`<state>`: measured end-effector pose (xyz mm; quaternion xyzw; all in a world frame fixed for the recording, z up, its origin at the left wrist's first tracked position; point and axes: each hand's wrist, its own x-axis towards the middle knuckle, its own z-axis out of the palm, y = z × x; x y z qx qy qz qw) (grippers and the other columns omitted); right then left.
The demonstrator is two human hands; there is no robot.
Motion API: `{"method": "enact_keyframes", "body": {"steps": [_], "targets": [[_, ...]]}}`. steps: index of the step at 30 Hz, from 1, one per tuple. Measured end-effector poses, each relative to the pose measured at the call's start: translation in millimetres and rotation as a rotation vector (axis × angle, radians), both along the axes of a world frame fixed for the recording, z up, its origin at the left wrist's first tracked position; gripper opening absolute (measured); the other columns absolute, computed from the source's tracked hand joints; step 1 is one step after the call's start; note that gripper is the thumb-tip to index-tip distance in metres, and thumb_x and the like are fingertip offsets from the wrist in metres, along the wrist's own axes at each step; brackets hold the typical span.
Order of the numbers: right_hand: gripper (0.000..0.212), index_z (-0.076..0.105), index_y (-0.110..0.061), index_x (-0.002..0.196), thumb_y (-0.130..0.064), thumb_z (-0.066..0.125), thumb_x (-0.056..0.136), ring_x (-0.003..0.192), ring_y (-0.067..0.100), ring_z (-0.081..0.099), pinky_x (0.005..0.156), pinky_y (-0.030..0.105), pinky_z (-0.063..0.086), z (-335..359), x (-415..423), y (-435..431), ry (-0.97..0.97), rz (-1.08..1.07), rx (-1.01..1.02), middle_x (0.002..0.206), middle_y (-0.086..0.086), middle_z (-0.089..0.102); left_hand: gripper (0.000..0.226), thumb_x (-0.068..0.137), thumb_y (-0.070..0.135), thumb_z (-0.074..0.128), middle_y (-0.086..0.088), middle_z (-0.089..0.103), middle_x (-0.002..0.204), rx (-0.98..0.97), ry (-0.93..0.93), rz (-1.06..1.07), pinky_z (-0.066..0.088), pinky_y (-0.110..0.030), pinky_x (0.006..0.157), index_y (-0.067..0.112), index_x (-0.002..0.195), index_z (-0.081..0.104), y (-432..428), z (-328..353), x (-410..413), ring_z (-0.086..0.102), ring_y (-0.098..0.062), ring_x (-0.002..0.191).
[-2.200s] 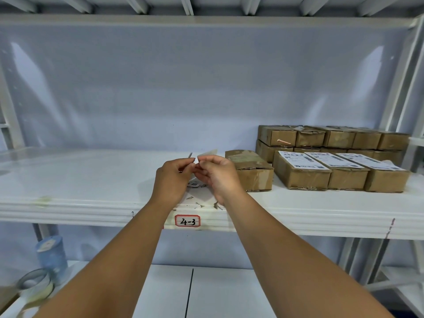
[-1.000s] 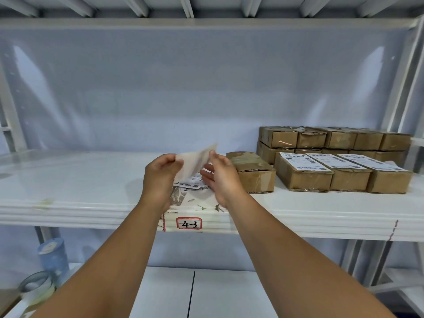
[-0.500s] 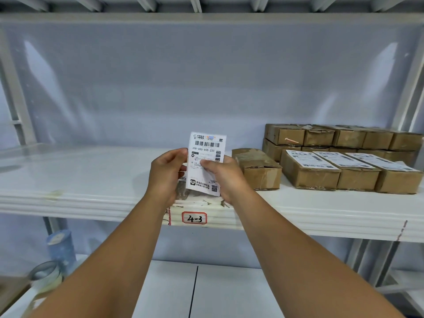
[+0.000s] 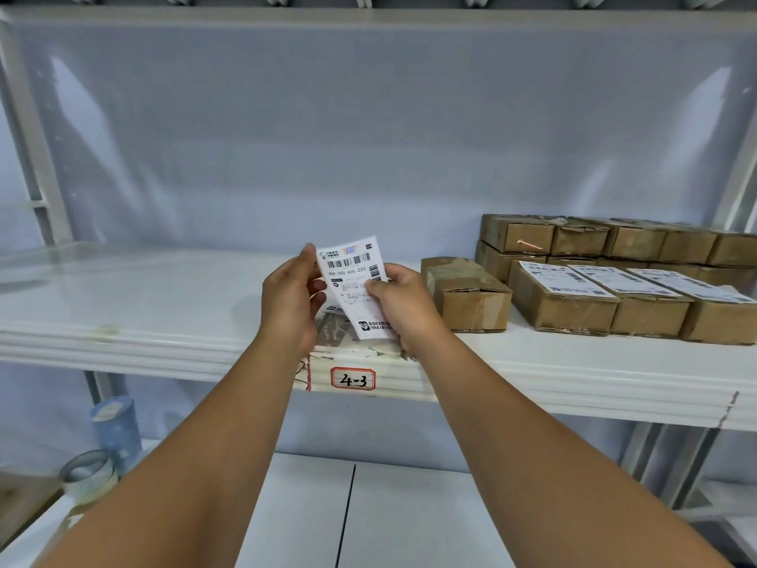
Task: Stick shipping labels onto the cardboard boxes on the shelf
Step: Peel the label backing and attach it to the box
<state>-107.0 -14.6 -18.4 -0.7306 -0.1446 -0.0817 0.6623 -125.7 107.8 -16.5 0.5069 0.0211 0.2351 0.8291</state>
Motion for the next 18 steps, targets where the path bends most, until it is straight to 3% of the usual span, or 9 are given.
{"method": "enact_keyframes", "body": {"steps": [3, 7, 10, 13, 16, 18], "targets": [[0.026, 0.063, -0.029, 0.08, -0.008, 0.052, 0.089, 0.085, 0.021, 0.07, 0.081, 0.046, 0.057, 0.2, -2.3, 2.2, -0.018, -0.013, -0.058, 0.096, -0.001, 0.071, 0.025, 0.093, 0.017, 0.055, 0.008, 0.055, 0.052, -0.063, -0.009, -0.003, 0.037, -0.024, 0.061, 0.015, 0.069, 0.06, 2.4, -1.6, 1.7, 0.044, -0.011, 0.061], [0.021, 0.061, -0.03, 0.083, -0.012, 0.053, 0.09, 0.087, 0.022, 0.069, 0.078, 0.047, 0.058, 0.5, -5.0, 0.6, -0.033, -0.051, -0.047, 0.099, -0.001, 0.071, 0.022, 0.092, 0.01, 0.052, 0.006, 0.058, 0.055, -0.073, -0.042, -0.015, 0.04, -0.023, 0.06, 0.013, 0.071, 0.061, 3.4, -1.9, 0.8, 0.048, -0.011, 0.059], [0.023, 0.053, -0.032, 0.11, -0.018, 0.057, 0.092, 0.092, 0.016, 0.062, 0.072, 0.032, 0.055, 1.7, -8.5, -1.6, -0.117, -0.108, -0.09, 0.1, -0.007, 0.061, 0.019, 0.092, 0.006, 0.053, -0.002, 0.066, 0.065, -0.129, -0.042, 0.033, 0.053, -0.03, 0.064, 0.009, 0.075, 0.062, 4.1, -2.9, 1.3, 0.058, -0.02, 0.066], [0.042, 0.047, -0.031, 0.126, -0.027, 0.064, 0.088, 0.116, 0.013, 0.039, 0.09, 0.023, 0.036, 0.1, -11.8, -0.3, -0.312, -0.217, -0.262, 0.118, -0.004, 0.044, 0.018, 0.094, 0.01, 0.054, -0.01, 0.068, 0.079, -0.182, -0.022, 0.131, 0.056, -0.04, 0.073, 0.01, 0.079, 0.063, 3.0, -3.9, 2.1, 0.064, -0.028, 0.073], [0.051, 0.048, -0.034, 0.126, -0.038, 0.07, 0.08, 0.122, 0.012, 0.027, 0.105, 0.03, 0.029, -1.6, -16.4, 4.2, -0.427, -0.286, -0.38, 0.124, -0.006, 0.035, 0.018, 0.095, 0.013, 0.054, -0.005, 0.062, 0.073, -0.178, -0.064, 0.195, 0.049, -0.025, 0.056, 0.011, 0.08, 0.062, 2.3, -3.1, 2.4, 0.056, -0.012, 0.056], [0.062, 0.042, -0.036, 0.131, -0.039, 0.072, 0.078, 0.121, 0.013, 0.032, 0.104, 0.03, 0.033, -2.3, -16.6, 4.6, -0.408, -0.223, -0.398, 0.128, -0.005, 0.031, 0.019, 0.096, 0.012, 0.052, -0.003, 0.057, 0.067, -0.21, -0.086, 0.214, 0.042, -0.017, 0.046, 0.01, 0.08, 0.06, 2.7, -3.0, 2.7, 0.048, -0.005, 0.045]]}}
